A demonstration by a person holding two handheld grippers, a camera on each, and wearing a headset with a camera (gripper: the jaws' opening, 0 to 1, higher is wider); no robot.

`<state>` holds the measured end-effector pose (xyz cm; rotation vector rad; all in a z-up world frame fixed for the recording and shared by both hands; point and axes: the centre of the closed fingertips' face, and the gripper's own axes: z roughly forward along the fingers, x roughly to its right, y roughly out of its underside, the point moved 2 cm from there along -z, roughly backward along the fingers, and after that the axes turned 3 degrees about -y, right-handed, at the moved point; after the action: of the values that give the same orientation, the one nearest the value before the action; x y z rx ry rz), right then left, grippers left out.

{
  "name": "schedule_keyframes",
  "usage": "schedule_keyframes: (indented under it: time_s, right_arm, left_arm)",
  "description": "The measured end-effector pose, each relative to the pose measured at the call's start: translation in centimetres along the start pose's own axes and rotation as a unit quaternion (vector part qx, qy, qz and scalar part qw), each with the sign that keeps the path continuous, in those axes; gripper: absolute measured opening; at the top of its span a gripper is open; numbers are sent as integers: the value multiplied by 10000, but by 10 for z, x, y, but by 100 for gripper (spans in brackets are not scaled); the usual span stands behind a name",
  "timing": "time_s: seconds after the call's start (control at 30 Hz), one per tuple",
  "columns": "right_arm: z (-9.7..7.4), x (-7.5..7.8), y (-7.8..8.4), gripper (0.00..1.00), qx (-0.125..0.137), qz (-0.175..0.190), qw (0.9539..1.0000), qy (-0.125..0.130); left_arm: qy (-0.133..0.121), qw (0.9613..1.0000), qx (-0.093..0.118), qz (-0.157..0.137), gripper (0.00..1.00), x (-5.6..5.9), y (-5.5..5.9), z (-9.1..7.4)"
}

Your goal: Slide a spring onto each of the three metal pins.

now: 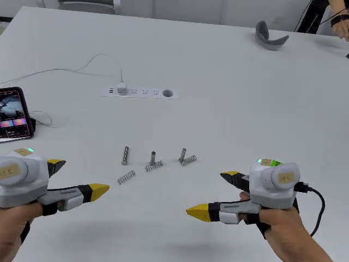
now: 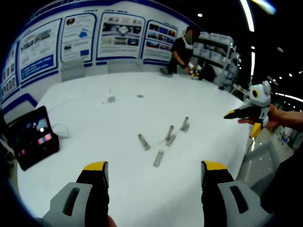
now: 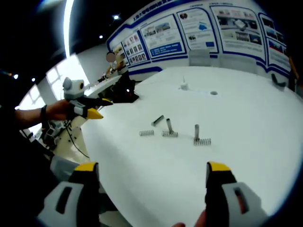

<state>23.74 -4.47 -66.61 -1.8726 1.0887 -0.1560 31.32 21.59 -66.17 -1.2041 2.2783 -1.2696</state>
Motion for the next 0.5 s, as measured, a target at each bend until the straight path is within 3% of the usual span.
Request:
schedule_keyframes:
  time_s: [0.5]
  right_arm:
    - [3, -7, 5, 93, -35, -1, 10000, -55]
  left_arm:
    - [32, 9999, -149, 40, 77, -5, -1, 22]
